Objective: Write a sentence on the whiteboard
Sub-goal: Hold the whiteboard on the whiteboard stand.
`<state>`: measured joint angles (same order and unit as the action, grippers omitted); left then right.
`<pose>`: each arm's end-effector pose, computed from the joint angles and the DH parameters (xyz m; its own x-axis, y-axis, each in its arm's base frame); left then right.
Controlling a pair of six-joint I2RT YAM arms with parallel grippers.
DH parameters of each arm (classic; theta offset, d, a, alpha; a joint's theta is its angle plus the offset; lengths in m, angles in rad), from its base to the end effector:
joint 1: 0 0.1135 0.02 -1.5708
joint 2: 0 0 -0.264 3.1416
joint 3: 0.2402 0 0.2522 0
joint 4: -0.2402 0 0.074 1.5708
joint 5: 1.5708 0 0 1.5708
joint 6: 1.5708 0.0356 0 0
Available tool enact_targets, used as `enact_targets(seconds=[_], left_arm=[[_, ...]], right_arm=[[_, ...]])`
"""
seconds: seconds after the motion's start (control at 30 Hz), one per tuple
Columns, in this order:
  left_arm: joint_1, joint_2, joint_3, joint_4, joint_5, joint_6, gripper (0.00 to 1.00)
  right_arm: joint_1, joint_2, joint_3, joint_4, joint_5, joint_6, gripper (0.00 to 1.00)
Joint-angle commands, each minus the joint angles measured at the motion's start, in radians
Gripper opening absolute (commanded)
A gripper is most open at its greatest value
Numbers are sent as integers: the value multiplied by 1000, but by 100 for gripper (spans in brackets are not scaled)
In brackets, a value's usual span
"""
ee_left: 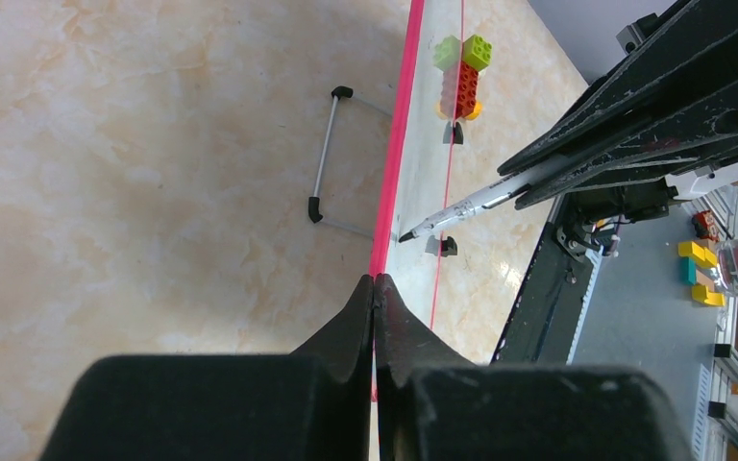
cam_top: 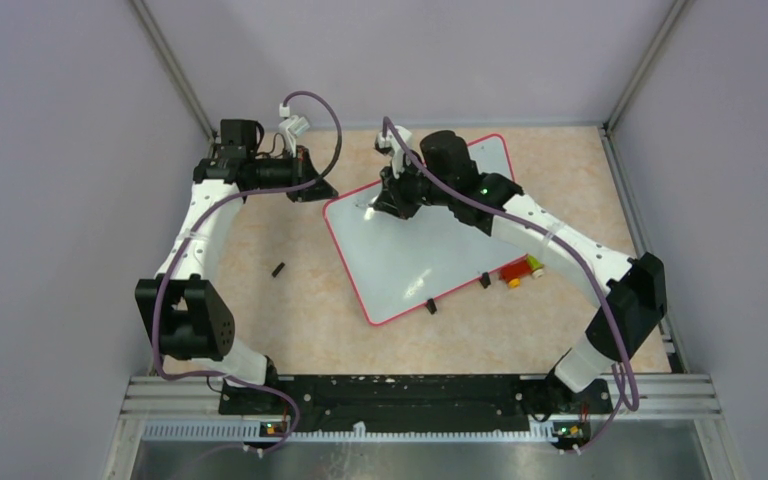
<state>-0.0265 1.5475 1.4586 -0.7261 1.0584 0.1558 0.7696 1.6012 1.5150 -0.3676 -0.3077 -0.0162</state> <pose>0.3250 -0.0397 0.3489 -0.6239 0.0926 -0.7760 0.7161 0.4655 -0.5202 0.2613 0.2682 0.3687 -0.3009 -0.3130 -0.9008 -0.8636 0.4900 0.1182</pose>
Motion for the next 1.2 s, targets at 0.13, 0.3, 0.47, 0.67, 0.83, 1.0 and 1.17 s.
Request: enact_targets(seconds=[0.13,0.3,0.47,0.67,0.83,1.0,1.17], left_arm=[[-10,13,0,2,28,5,0],[-13,14,1,2,30,8,0],[-16,14,2,2,29,10,0],[-20,19,4,2,29,10,0],[-21,20,9,2,28,11,0],[-23,20,6,-1,28,14,0],[-24,17,9,-3,28,17,0]], right_arm=[[6,3,53,8,47,-1,0],[7,21,70,6,43,-1,0],[7,40,90,6,31,6,0],[26,61,114,-2,21,1,0],[43,81,130,-9,21,-8,0],[54,86,130,-13,20,-14,0],[54,76,129,-19,15,-11,0]])
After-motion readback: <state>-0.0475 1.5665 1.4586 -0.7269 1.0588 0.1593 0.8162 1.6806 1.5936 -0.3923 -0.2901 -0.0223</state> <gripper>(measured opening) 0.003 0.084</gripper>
